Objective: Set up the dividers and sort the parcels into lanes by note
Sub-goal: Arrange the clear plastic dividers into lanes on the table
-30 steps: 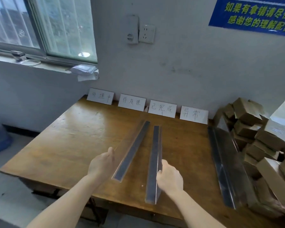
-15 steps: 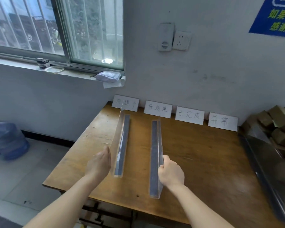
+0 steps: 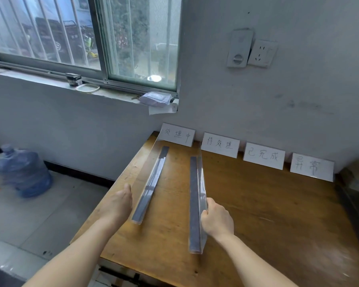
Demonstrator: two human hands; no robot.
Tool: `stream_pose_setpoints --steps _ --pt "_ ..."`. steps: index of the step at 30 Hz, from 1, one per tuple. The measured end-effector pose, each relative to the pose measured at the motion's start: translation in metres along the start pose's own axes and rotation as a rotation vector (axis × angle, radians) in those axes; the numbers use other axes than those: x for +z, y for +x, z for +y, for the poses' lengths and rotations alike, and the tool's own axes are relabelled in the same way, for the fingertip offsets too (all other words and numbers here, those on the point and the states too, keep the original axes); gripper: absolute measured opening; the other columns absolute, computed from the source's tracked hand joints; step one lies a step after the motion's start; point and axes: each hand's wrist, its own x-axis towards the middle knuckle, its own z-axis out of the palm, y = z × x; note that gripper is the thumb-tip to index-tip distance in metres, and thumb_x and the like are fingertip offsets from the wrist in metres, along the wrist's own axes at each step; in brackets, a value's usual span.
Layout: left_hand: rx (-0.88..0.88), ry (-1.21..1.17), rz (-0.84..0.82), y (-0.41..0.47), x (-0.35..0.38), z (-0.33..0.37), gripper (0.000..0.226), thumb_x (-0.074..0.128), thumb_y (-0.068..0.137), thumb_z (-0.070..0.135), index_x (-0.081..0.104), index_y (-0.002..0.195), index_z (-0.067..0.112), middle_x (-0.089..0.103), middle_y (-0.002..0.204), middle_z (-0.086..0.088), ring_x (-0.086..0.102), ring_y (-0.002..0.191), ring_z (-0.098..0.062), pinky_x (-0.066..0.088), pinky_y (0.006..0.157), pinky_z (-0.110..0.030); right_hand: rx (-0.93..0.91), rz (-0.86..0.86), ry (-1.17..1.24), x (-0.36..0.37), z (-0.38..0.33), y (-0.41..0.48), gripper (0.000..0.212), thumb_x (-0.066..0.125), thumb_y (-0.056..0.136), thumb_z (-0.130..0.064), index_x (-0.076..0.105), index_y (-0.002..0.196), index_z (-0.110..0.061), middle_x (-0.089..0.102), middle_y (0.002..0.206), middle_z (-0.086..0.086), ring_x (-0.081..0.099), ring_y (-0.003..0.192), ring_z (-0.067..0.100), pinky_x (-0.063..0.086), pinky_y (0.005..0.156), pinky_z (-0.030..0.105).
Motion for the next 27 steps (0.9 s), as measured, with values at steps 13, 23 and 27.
stream_pose_setpoints --steps 13,23,27 --pt "0.080 0.006 -0.096 0.045 0.004 -0.017 0.020 0.039 0.099 0.036 0.048 0.093 0.020 0.065 0.098 0.002 0.060 0.081 -0.022 0.044 0.063 -0.028 0.055 -0.113 -0.041 0.023 -0.034 0.032 0.029 0.043 0.091 -0.021 0.050 0.118 -0.018 0.066 0.097 -0.001 0.064 0.083 0.020 0.056 0.070 0.037" --pt "0.100 0.028 -0.150 0.069 0.001 -0.037 0.011 0.038 0.097 0.010 0.043 0.094 0.019 0.067 0.098 0.000 0.064 0.087 -0.024 0.037 0.057 -0.031 0.084 -0.129 -0.054 0.035 -0.055 0.043 0.033 0.038 0.097 -0.019 0.047 0.129 -0.020 0.066 0.114 0.002 0.063 0.098 0.024 0.055 0.081 0.038" --pt "0.092 0.017 -0.121 0.078 0.004 -0.057 0.013 0.035 0.095 0.007 0.039 0.092 0.019 0.067 0.094 0.001 0.057 0.075 -0.023 0.036 0.054 -0.031 0.080 -0.067 -0.054 0.038 -0.060 0.046 0.029 0.039 0.098 -0.019 0.050 0.125 -0.020 0.067 0.108 0.001 0.064 0.092 0.022 0.056 0.077 0.038"
